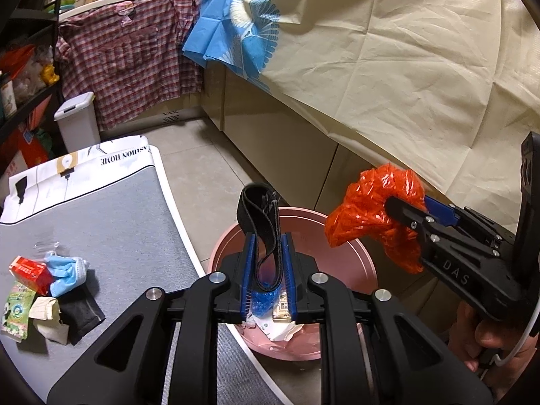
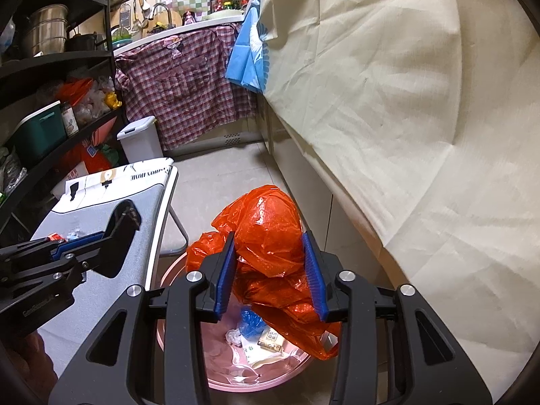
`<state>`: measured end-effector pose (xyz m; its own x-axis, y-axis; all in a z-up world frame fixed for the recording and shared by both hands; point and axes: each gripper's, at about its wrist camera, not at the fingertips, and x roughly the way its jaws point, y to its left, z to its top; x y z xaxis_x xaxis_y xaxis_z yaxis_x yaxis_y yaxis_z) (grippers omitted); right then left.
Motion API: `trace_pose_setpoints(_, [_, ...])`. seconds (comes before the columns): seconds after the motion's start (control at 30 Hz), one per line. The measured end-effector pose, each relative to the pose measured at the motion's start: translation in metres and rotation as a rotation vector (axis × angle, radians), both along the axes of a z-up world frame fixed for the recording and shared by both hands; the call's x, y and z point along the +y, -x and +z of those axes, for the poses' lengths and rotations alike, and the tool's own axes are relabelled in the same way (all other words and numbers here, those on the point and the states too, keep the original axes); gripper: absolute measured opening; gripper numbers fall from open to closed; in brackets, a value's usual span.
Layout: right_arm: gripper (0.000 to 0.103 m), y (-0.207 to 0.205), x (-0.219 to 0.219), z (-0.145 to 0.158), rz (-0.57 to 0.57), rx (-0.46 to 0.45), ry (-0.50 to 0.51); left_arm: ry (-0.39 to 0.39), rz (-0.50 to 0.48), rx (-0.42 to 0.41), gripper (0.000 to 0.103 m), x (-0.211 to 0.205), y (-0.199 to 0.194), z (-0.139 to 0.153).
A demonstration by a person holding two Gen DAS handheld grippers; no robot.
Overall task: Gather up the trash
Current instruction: 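Open both tools to drop the red bag and black strap into the bin, then move both open tools back over the remaining trash on the table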
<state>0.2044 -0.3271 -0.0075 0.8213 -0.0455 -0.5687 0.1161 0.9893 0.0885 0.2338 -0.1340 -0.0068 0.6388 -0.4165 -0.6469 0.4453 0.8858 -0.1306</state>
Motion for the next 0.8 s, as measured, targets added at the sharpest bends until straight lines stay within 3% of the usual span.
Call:
trace_pose_setpoints(0.07, [0.052,-0.003,0.002,-0.003,-0.004,0.018,0.008,0.004,0.012,0.005,0.03,0.002,-0.002,-0.001])
trace_pose_setpoints(0.2, [0.059,-0.002,0.0,-0.003,-0.016,0.012,0.007,0.018,0.027,0.017,0.031,0.007,-0.005,-0.001])
trace_pose_setpoints(0.8, [0.059,0.005,0.012,-0.002,0.018,-0.014,0.033,0.041,0.075,-0.033,0.031,0.047,0.01,0.019])
